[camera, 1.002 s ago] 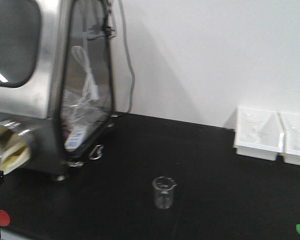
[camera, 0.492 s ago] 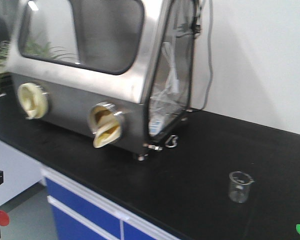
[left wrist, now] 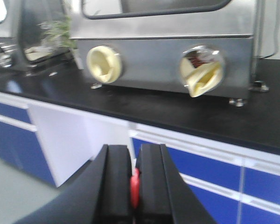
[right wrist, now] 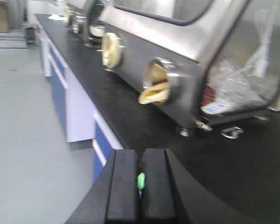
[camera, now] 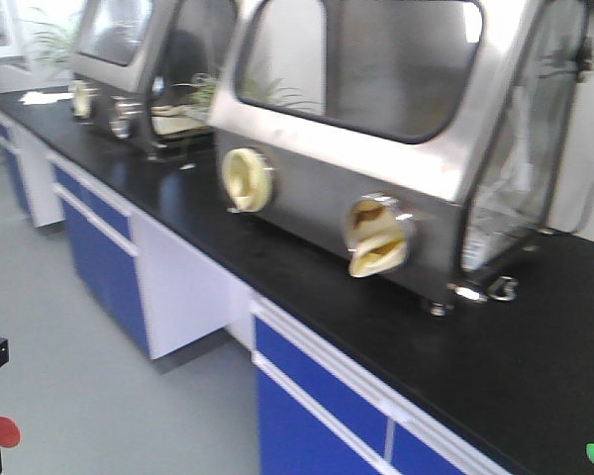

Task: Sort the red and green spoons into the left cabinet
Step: 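Drive the base away from the bench to the white cabinet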

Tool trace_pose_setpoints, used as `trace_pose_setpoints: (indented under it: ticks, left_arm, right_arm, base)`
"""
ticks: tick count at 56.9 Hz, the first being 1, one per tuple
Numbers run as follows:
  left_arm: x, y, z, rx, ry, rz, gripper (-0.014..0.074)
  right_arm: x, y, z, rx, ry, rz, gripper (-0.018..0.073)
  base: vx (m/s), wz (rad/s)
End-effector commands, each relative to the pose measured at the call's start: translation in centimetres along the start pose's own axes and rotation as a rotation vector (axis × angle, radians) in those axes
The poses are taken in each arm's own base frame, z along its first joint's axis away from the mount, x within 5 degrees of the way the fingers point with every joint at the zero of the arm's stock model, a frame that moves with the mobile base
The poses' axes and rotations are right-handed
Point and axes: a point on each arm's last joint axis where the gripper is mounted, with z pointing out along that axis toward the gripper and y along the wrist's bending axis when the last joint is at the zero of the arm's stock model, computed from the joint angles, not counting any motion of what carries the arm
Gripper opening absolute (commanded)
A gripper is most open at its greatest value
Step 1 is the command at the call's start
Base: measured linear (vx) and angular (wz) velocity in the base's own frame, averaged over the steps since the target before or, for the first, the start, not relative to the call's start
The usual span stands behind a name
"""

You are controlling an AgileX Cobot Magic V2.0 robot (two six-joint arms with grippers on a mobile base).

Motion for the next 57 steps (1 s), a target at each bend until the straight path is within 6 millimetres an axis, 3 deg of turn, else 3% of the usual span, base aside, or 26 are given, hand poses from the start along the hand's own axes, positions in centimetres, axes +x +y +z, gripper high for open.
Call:
trace_pose_setpoints:
  ticks: [1,28,57]
  left_arm:
    - [-1.50,-0.41,-0.20,0.043,-0.079,-0.015,-0.0005]
    - [-1.51,-0.41,-0.22,0.043,-0.080,-0.015,-0.0005]
    - [-1.51,-0.41,-0.22,0.043,-0.080,-0.015,-0.0005]
  right_arm:
    - [-1.74,-0.46,-0.19,0.040,-0.106,0.002,-0.0003]
    - [-1.72,-0.45,-0.19,0.039,-0.104,0.002,-0.0003]
    - [-1.73,-0.46,-0.19,0.040,-0.106,0.002,-0.0003]
  base:
    - [-0.04,0.62]
    - [0.05,0.67]
    - [0.27,0.44]
